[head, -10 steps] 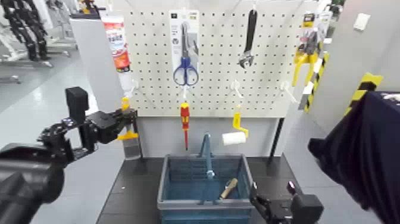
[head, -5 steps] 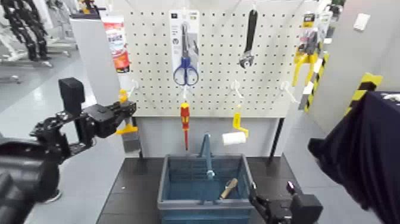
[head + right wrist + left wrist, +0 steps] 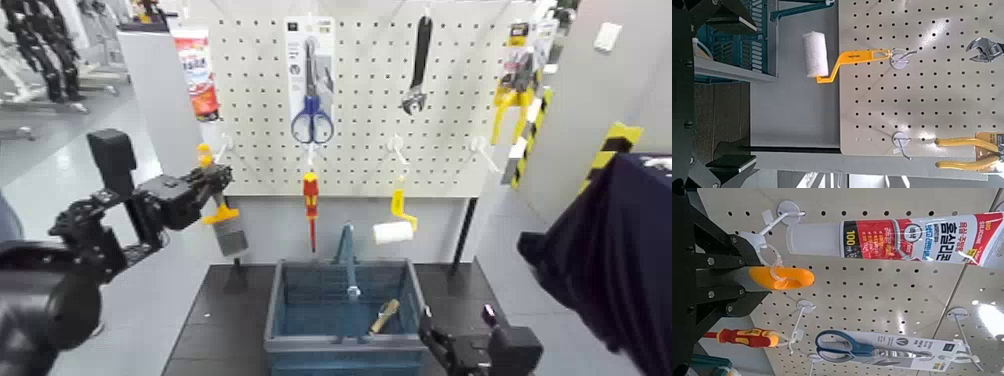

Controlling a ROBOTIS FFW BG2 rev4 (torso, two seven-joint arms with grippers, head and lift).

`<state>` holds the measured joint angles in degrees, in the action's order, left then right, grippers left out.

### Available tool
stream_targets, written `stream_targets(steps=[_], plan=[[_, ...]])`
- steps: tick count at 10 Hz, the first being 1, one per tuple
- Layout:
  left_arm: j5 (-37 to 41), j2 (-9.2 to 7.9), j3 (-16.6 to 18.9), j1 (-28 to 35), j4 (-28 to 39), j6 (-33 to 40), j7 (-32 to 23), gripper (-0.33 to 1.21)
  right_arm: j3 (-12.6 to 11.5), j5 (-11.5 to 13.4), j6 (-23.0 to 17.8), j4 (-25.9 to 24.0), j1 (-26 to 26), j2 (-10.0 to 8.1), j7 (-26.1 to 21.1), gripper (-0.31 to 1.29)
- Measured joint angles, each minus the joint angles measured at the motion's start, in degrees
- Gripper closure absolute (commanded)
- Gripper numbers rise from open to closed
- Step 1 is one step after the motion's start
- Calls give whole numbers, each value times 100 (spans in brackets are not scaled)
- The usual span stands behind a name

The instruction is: Put the yellow paint brush into the crate.

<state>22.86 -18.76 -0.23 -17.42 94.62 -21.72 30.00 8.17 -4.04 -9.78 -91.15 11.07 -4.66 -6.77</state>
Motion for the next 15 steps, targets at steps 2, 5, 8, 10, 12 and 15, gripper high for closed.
stream_targets(steps=[2, 5, 8, 10, 12, 15], plan=[[431, 83, 11, 111, 83, 62, -231, 117, 4, 0, -11, 2, 5, 0, 0, 15], [1272, 219, -274, 258, -382, 923, -400, 118, 9, 0, -37, 9, 9, 8, 0, 15], [1727, 353, -742, 253, -1102, 1555, -392, 117, 9, -9, -62, 17, 17, 10, 0, 15], [1947, 424, -1026, 210, -1434, 1762, -390, 118, 9, -25, -83, 34, 24, 23, 0, 15], [2101, 463, -1320, 138, -1736, 1883, -390, 118, 4, -48, -111, 49, 38, 30, 0, 15], [2385, 558, -1872, -30, -2407, 2030, -408, 117, 0, -78, -146, 74, 45, 44, 0, 15]])
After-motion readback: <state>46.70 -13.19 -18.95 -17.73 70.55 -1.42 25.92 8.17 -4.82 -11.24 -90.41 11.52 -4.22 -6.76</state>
